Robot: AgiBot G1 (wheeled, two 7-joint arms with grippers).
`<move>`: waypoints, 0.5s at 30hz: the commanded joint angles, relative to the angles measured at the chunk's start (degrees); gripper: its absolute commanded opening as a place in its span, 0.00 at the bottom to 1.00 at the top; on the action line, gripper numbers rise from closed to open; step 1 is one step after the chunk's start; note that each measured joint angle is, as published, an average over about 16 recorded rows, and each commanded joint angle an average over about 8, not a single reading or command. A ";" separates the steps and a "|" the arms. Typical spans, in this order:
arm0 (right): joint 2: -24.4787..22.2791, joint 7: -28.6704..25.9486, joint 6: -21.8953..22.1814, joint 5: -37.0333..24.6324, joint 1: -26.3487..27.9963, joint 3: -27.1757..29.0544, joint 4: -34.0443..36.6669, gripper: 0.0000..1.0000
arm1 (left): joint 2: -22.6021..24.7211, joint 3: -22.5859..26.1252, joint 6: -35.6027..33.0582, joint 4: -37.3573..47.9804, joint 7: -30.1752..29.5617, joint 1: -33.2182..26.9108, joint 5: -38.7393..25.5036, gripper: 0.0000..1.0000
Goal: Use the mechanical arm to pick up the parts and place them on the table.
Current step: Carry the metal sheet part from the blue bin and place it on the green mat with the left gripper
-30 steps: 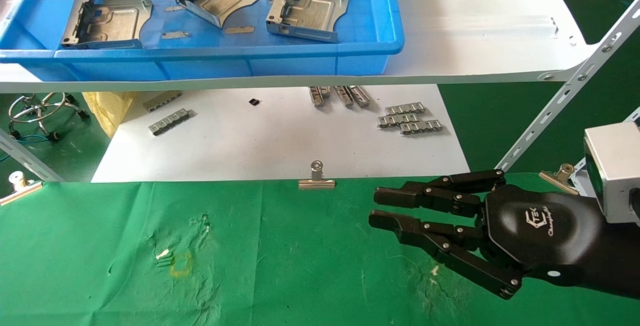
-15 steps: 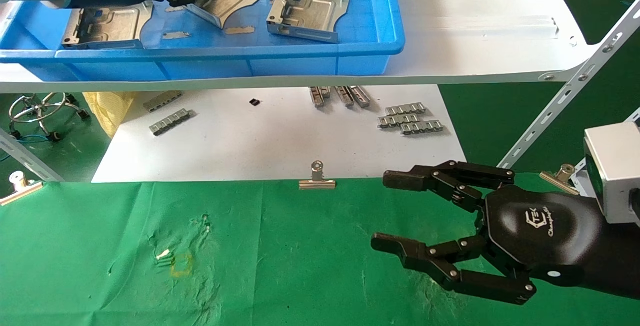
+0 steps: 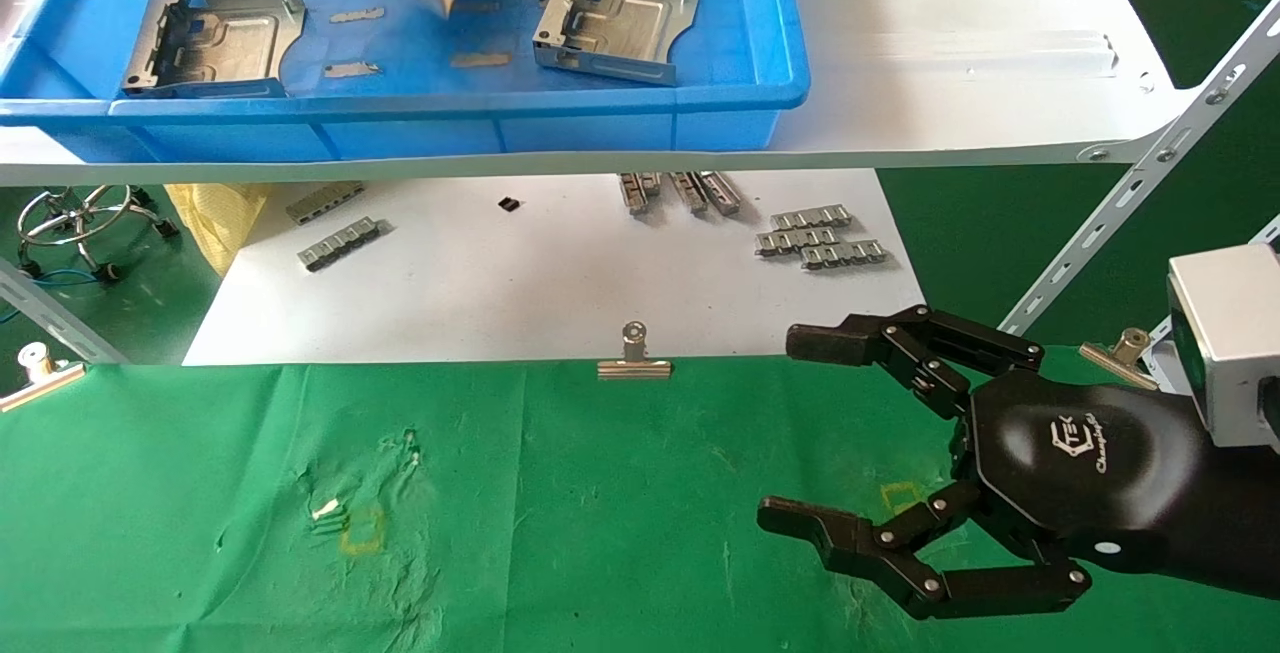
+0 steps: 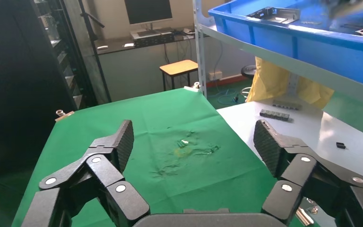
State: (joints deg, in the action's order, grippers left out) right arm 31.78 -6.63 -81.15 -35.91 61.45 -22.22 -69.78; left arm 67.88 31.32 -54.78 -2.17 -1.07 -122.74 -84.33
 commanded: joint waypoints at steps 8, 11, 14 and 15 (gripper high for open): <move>0.00 0.00 0.00 0.00 0.00 0.00 0.00 1.00 | -4.50 -2.76 -12.67 -2.27 6.49 -0.24 4.28 0.00; 0.00 0.00 0.00 0.00 0.00 0.00 0.00 1.00 | -6.27 -3.44 -19.07 -2.91 9.35 0.10 5.50 0.00; 0.00 0.00 0.00 0.00 0.00 0.00 0.00 1.00 | -8.00 -4.07 -25.99 -3.56 12.36 0.48 6.69 0.00; 0.00 0.00 0.00 0.00 0.00 0.00 0.00 1.00 | -8.54 -4.27 -28.23 -3.79 13.40 0.63 7.09 0.00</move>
State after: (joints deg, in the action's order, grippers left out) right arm 31.78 -6.63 -81.15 -35.91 61.45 -22.22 -69.78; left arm 59.50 27.13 -81.76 -6.21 12.30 -121.89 -77.13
